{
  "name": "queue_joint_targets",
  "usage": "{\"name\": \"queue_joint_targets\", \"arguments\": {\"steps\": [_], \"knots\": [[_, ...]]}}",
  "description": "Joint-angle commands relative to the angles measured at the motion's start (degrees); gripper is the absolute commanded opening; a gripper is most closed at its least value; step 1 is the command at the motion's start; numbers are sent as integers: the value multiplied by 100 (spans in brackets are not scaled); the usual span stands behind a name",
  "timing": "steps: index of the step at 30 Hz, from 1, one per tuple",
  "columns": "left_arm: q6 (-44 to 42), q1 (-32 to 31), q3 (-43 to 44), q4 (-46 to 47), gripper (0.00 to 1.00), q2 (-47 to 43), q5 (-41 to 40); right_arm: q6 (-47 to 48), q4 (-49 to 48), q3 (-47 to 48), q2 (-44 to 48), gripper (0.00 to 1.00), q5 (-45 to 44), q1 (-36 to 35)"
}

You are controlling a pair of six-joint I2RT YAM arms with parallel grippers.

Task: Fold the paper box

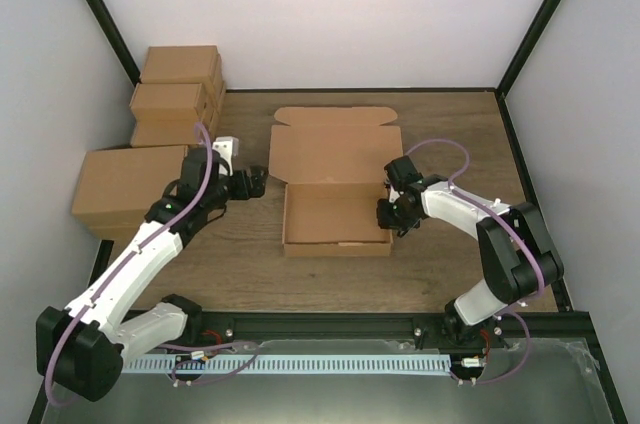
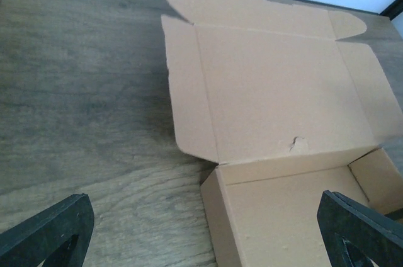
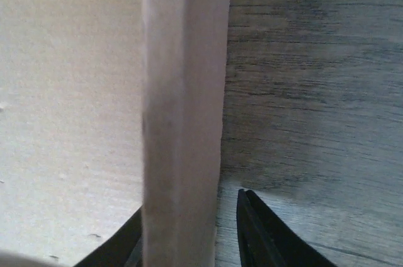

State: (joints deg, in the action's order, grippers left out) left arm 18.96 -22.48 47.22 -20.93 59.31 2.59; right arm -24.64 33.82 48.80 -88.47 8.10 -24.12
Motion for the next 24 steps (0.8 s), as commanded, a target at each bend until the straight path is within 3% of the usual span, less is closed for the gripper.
{"name": "queue_joint_targets", "arguments": {"steps": [1,9,12,17,24], "knots": [[404,25,-450,639,100,-90,-100,146,-67,0,-7,32,-102,-49],[456,27,-789,1065,100,154,-189,194,-86,16,88,38,-48,-51],[573,63,-739,1209,100,441,-111,200,-61,9,34,33,4,-49],[843,579,-595,1514,100,1111,782,188,-141,-125,10,19,32,-90],[617,633,-324,1507,100,1340,734,169,-430,-188,-86,7,-46,-325]]}}
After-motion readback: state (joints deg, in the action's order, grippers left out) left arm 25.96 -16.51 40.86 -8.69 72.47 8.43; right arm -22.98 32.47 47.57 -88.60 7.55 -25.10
